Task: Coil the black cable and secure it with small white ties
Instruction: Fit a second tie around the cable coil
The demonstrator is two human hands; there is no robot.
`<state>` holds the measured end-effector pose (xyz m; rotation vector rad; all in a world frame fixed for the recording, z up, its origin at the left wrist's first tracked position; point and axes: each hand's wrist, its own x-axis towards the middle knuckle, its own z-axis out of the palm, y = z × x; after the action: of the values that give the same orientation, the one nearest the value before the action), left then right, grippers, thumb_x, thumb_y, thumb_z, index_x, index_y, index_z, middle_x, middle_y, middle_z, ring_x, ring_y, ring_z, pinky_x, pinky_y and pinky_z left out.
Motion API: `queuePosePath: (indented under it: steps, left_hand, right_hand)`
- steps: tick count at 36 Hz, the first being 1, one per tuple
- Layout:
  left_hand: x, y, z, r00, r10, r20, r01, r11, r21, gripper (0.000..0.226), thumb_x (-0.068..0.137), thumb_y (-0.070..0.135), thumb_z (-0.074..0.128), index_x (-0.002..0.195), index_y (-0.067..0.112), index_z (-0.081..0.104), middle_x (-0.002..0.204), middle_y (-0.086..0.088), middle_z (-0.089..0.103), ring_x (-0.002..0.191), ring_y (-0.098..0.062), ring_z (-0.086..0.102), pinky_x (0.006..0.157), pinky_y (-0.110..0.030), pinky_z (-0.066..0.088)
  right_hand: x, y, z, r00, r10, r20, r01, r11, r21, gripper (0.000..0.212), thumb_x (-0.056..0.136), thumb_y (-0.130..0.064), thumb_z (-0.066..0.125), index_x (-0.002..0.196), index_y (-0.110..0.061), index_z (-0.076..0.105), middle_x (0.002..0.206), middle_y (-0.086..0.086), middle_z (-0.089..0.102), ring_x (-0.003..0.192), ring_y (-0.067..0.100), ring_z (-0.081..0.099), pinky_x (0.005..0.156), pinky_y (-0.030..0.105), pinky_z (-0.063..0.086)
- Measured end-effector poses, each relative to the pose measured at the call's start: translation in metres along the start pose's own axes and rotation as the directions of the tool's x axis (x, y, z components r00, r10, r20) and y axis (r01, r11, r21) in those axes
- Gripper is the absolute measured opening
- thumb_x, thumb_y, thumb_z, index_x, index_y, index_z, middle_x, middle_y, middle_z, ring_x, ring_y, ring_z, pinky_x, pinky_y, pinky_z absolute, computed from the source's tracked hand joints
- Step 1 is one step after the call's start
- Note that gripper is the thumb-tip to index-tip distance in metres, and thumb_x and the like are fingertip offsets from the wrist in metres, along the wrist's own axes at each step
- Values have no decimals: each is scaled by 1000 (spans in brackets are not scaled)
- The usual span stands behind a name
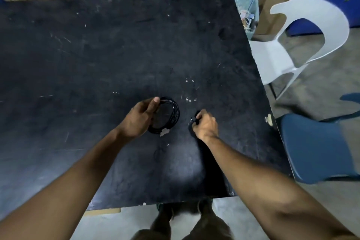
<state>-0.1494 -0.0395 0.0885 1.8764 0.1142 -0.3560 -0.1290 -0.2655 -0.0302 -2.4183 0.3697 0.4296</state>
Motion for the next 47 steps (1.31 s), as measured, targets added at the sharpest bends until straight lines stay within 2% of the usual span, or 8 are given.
queuePosePath:
  steps: [6, 14, 21, 26, 30, 37, 42, 47]
  left_hand:
    - [-1, 3, 0, 999, 3, 50, -2, 1000, -30, 45, 91, 69, 48, 70, 29, 49, 71, -2, 33, 56, -16, 30, 53, -30, 28]
    - [-9, 24, -3, 980, 102, 173, -107, 994, 16, 46, 102, 57, 44, 71, 24, 43, 64, 8, 33, 56, -14, 31, 55, -31, 31]
    - [-20, 56, -8, 921, 276, 276, -323, 936, 143, 43, 112, 33, 38, 74, 12, 41, 69, 10, 38, 63, -9, 38, 62, -26, 38]
    - [-24, 76, -12, 882, 347, 318, -431, 868, 247, 39, 112, 24, 40, 77, 8, 42, 73, 7, 38, 66, -7, 37, 65, -24, 38]
    - [-25, 87, -15, 869, 363, 337, -475, 803, 360, 39, 111, 33, 40, 75, 17, 43, 71, 8, 40, 65, -8, 39, 64, -30, 41]
    - [-27, 107, -24, 876, 313, 368, -475, 694, 541, 40, 110, 43, 39, 77, 20, 45, 66, 8, 47, 64, -8, 46, 65, -19, 39]
    - [-27, 115, -28, 859, 328, 392, -507, 642, 575, 39, 109, 49, 37, 78, 28, 45, 71, 6, 54, 66, -10, 52, 66, -22, 40]
    - [-31, 121, -27, 832, 358, 424, -554, 579, 599, 40, 109, 52, 32, 85, 23, 47, 76, 1, 57, 70, -18, 56, 71, -38, 47]
  right_hand:
    - [1, -2, -8, 993, 11, -121, 6, 991, 134, 16, 84, -14, 69, 99, -18, 68, 99, 11, 77, 97, 34, 72, 85, 34, 57]
    - [3, -29, -56, 969, -101, -224, 183, 906, 381, 18, 74, -6, 88, 85, -18, 78, 79, -4, 74, 61, 5, 58, 63, 6, 46]
    - [-14, -80, -114, 915, -285, -285, 397, 765, 507, 20, 71, -12, 93, 74, -23, 77, 90, 3, 78, 63, 9, 56, 63, 15, 45]
    - [-33, -109, -142, 833, -543, -108, 513, 683, 519, 25, 70, -11, 93, 70, -30, 77, 90, -1, 80, 76, 43, 67, 67, 32, 48]
    - [-39, -117, -158, 762, -645, 60, 553, 696, 458, 24, 75, -1, 90, 74, -21, 76, 92, 3, 80, 86, 20, 76, 77, 37, 56]
    - [-44, -126, -174, 678, -721, 145, 634, 673, 380, 13, 77, 8, 82, 79, -4, 77, 92, 5, 82, 88, 21, 79, 83, 41, 61]
    - [-50, -130, -182, 677, -698, 235, 509, 674, 536, 11, 80, 8, 82, 83, 0, 76, 96, 16, 80, 88, 16, 75, 80, 26, 57]
    - [-51, -128, -187, 679, -656, 331, 286, 651, 703, 16, 82, 14, 77, 86, 0, 72, 104, 35, 73, 97, 30, 71, 89, 30, 59]
